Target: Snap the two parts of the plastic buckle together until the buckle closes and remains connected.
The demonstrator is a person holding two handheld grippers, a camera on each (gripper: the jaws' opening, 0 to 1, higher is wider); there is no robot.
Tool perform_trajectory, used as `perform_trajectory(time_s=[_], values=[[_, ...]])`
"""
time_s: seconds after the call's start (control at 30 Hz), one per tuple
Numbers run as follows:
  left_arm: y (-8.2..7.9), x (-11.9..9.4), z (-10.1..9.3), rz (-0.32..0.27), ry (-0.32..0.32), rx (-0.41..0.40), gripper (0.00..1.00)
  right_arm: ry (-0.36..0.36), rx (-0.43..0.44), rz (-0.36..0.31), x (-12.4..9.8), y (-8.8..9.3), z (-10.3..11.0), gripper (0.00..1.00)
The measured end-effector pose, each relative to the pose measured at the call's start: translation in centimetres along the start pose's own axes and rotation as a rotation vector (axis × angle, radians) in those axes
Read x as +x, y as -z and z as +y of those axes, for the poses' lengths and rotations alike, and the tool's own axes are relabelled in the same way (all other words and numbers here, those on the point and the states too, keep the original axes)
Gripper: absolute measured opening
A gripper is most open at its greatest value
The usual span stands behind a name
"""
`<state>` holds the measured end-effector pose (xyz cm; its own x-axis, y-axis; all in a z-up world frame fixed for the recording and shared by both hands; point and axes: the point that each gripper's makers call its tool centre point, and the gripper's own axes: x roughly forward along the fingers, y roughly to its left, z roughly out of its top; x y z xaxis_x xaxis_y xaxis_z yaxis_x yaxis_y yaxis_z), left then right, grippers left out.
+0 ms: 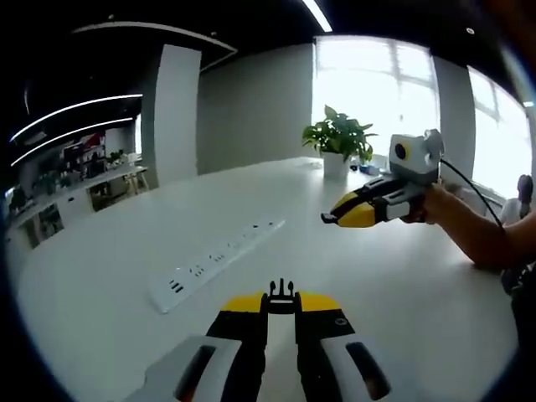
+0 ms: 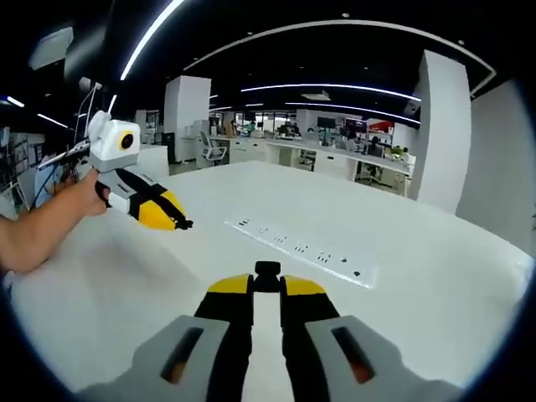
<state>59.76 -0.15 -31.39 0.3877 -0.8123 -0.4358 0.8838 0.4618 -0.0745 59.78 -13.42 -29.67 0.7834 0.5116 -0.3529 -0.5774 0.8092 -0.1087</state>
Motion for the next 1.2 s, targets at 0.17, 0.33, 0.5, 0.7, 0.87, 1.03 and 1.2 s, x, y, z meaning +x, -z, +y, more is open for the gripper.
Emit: perform_trajectory(time_s=[0.17, 0.33, 0.5, 0.7, 0.87, 1.03, 1.2], values=[[0.7, 0.2, -0.2, 0.016, -0.002, 0.005, 0.09, -0.008, 0.001, 0.002, -0.2, 0.1, 0.3, 0.1], [1.0, -0.2, -0.9, 0.028, -0.014, 0.019, 0.09, -0.01, 0.011, 0.007, -0.7, 0.6, 0.3, 0.1], [1.3, -0.2, -1.4, 0.026, -0.024, 0.013, 0.09, -0.027, 0.039, -0.012, -1.1, 0.8, 0.7, 0.1], [1.9, -0.4, -1.9, 0.038, -0.021, 0.007, 0.09, -0.036, 0.056, -0.007, -1.7, 1.0, 1.2, 0.1], [2.2, -0.6, -2.3, 0.04, -0.018, 0.007, 0.09, -0.038, 0.049, 0.0, -1.8, 1.4, 1.8, 0.1], [2.4, -1.0, -2.8, 0.042, -0.023, 0.013, 0.09, -0.036, 0.039, 0.01, -1.9, 2.0, 2.5, 0.1], [3.1, -1.0, -3.4, 0.054, -0.017, 0.004, 0.09, -0.041, 0.033, 0.009, -2.2, 1.9, 3.1, 0.1]])
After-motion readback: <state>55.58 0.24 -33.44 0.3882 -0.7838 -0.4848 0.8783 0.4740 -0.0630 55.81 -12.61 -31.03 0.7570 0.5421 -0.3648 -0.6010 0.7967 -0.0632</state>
